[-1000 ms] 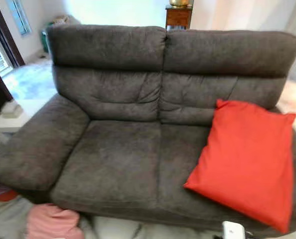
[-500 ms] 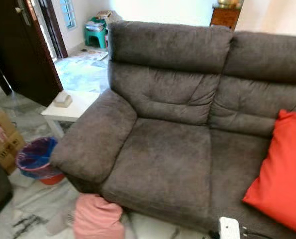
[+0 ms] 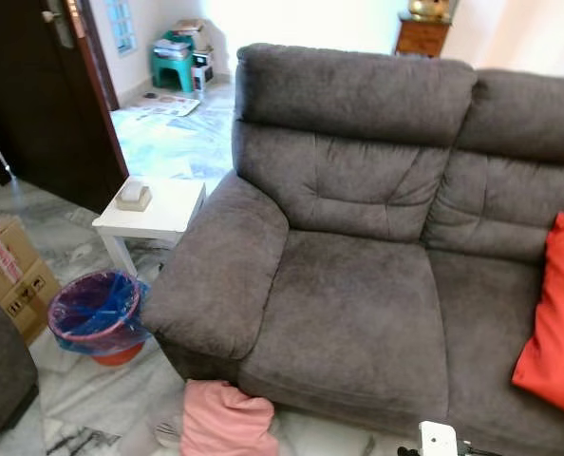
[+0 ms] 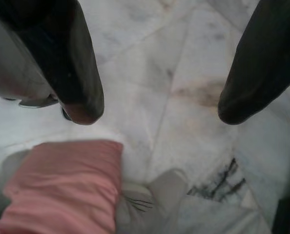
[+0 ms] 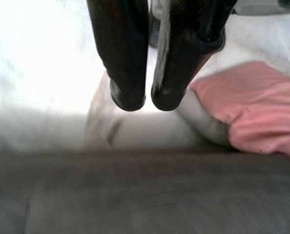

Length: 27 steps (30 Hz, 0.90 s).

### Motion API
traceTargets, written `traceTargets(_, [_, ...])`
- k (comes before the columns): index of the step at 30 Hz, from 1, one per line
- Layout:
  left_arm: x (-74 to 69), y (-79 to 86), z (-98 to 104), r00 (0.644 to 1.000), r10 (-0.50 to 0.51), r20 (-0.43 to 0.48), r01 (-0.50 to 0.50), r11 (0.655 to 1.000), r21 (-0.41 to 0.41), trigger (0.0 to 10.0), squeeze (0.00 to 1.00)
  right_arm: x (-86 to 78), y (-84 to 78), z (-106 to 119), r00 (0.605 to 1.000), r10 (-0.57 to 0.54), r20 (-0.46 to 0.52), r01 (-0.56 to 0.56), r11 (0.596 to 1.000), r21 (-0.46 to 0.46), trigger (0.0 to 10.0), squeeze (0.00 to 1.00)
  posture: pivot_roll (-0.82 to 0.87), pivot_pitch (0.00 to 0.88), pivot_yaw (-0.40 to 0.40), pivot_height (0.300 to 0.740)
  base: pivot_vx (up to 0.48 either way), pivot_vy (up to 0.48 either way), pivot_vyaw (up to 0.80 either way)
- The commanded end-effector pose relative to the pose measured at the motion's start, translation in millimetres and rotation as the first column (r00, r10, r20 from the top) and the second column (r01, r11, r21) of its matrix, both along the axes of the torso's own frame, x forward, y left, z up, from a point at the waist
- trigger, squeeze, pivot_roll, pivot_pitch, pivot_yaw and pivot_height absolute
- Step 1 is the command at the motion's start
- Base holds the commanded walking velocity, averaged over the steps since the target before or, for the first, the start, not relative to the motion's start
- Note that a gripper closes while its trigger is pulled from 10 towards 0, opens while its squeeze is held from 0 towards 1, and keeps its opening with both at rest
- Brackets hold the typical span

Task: Move the pillow to the sofa from floor

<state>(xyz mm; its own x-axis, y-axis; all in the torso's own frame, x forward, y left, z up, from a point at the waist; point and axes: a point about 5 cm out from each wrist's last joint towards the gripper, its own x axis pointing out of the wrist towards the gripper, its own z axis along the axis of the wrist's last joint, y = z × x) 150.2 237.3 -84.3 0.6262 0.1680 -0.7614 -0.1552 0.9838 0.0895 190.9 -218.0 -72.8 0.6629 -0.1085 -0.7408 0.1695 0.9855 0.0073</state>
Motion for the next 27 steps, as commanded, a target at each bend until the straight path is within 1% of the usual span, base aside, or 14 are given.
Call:
traceTargets(1, [-4.9, 4.8, -0.8, 1.000, 0.015, -0.013, -0.014, 1.000, 0.007, 10.0, 0.00, -1.6, 4.4, -1.9, 1.000, -0.001, -0.009, 0.001, 1.000, 0.015, 10.0, 0.00, 0.12, 0.079, -0.004, 0.740, 0.000, 0.480, 0.00])
traceTargets(5, [-5.3, 4.8, -0.9, 1.000, 0.012, -0.015, -0.012, 1.000, 0.012, 10.0, 0.00, -2.3, 5.5, -2.5, 1.000, 0.005, -0.012, -0.005, 1.000, 0.015, 10.0, 0.00, 0.12, 0.081, -0.004, 0.740, 0.000, 0.450, 0.00])
traceTargets(15, [-7.6, 6.9, -0.8, 1.000, 0.013, -0.012, -0.013, 1.000, 0.018, 10.0, 0.00, -3.8, 6.6, -3.4, 1.000, 0.005, -0.016, -0.005, 1.000, 0.017, 10.0, 0.00, 0.12, 0.085, -0.004, 0.740, 0.000, 0.000, 0.00])
traceTargets(21, [-6.1, 7.1, -0.1, 1.000, 0.013, -0.005, -0.013, 1.000, 0.019, 10.0, 0.00, -2.7, 6.5, -3.0, 1.000, 0.003, -0.016, -0.003, 1.000, 0.013, 10.0, 0.00, 0.12, 0.083, -0.009, 0.740, 0.000, 0.000, 0.00])
traceTargets(27, [-3.5, 3.7, 0.1, 1.000, 0.014, 0.004, -0.014, 1.000, 0.014, 10.0, 0.00, 0.6, 1.9, -0.5, 1.000, -0.002, -0.010, 0.002, 1.000, 0.001, 10.0, 0.00, 0.12, 0.080, -0.019, 0.740, 0.000, 0.000, 0.00])
